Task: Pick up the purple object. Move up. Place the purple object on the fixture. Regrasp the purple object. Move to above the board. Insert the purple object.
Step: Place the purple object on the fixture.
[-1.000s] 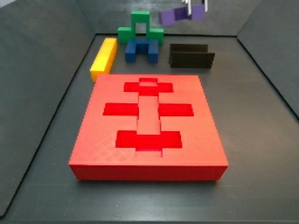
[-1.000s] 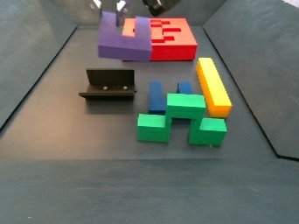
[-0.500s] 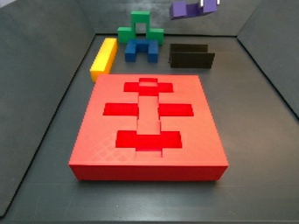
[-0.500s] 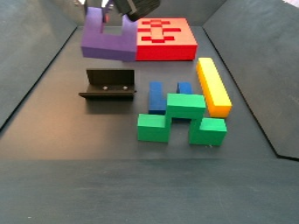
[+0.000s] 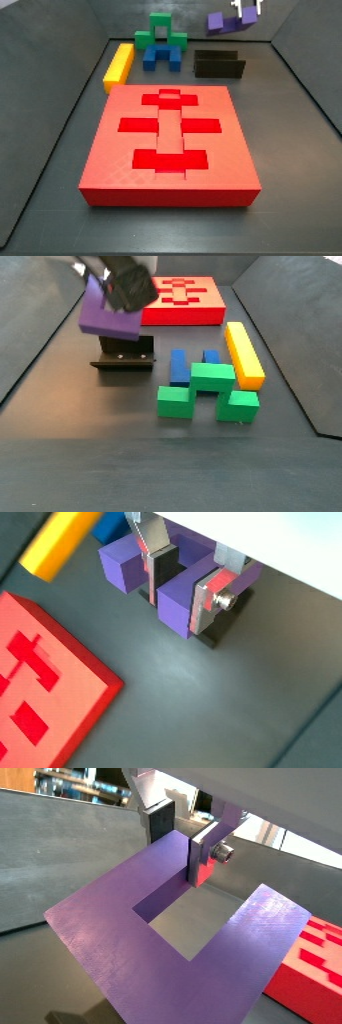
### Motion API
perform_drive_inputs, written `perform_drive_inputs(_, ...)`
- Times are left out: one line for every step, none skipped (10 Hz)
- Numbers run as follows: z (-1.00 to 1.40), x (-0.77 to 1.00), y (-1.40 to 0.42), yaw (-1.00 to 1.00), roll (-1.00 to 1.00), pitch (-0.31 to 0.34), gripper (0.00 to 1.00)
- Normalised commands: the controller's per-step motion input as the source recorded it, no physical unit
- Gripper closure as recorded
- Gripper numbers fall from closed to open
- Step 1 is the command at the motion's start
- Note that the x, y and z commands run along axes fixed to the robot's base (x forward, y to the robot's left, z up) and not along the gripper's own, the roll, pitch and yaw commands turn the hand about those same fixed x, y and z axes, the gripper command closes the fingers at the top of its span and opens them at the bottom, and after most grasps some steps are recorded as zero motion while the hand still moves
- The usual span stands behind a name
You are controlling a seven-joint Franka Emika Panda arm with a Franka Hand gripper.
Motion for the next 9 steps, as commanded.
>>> perform_drive_inputs(-0.35,0.20,-0.02,0.00,-0.42,-0.297,1.00)
perform_drive_inputs(-0.36,0.25,0.00,0.00,-0.35,-0.200,1.00)
perform_drive_inputs(-0.31,0.24,-0.02,0.00,-0.31,-0.151,1.00)
perform_drive_inputs(-0.11,0.15,-0.06,0.00,-0.10,0.149,1.00)
perform_drive_inputs(-0.10,0.00,-0.12,-0.08,-0.05,0.257,1.00)
perform_drive_inputs(-0.10,0.00,-0.17,-0.13,-0.07,0.354,1.00)
perform_drive_inputs(-0.09,0.01,-0.12,-0.08,-0.15,0.563,1.00)
perform_drive_inputs(-0.15,0.25,-0.05,-0.01,-0.10,0.880,1.00)
perform_drive_inputs(-0.16,0.45,0.10,0.00,-0.11,1.000,1.00)
